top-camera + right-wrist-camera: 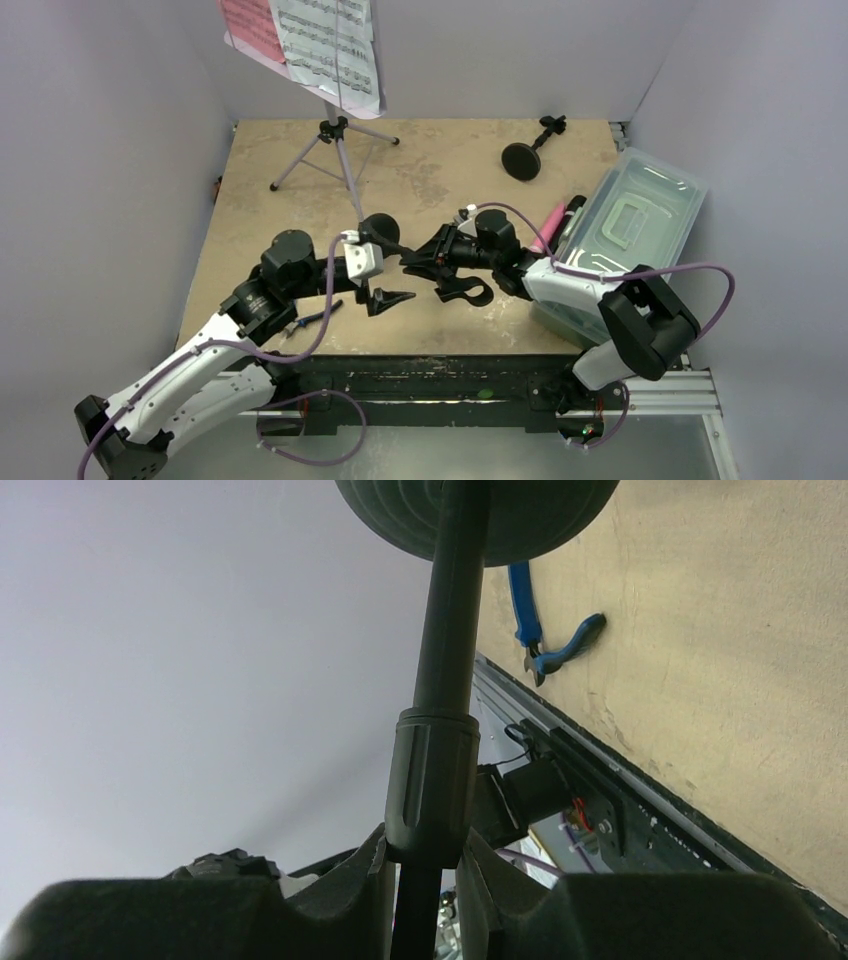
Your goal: Set up the instrument practice props
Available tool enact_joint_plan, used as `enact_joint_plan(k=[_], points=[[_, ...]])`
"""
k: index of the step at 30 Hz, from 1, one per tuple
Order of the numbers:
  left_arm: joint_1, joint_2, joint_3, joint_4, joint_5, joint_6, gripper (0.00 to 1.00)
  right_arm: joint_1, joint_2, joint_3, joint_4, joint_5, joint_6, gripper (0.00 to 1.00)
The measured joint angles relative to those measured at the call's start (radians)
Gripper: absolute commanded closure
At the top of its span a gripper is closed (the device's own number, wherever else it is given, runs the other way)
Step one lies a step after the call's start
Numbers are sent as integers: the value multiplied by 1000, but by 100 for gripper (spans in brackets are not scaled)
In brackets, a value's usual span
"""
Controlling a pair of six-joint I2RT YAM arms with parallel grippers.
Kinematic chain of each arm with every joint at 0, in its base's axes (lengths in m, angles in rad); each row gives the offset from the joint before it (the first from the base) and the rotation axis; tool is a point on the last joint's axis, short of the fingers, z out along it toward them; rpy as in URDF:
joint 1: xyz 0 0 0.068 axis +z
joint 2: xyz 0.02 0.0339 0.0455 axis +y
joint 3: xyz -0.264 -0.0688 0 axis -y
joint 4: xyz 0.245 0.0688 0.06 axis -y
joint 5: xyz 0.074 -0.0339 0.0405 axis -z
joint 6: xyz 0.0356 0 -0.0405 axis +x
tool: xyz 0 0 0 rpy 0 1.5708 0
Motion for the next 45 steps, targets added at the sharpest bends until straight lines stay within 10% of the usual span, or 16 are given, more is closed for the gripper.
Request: enact_joint_plan(k=[18,28,32,34,38,45], points=[[-305,332,77,91,11,360,6,0,-3,0,-6,16,-13,100],[-306,331,84,113,-46,414,32,0,-10,0,-6,20,-16,100],[-307,323,84,112,-87,448,83,0,-20,0,-6,22,-14,100],[-313,314,83,116,-113,454,99,-3,-28,0,-4,23,-11,88],[-325,287,68,150,-138,452,100,-4,-53,0,16,23,-40,45],[-309,203,6,256,-260,330,100,-3,-178,81,-276,101,-381,13]])
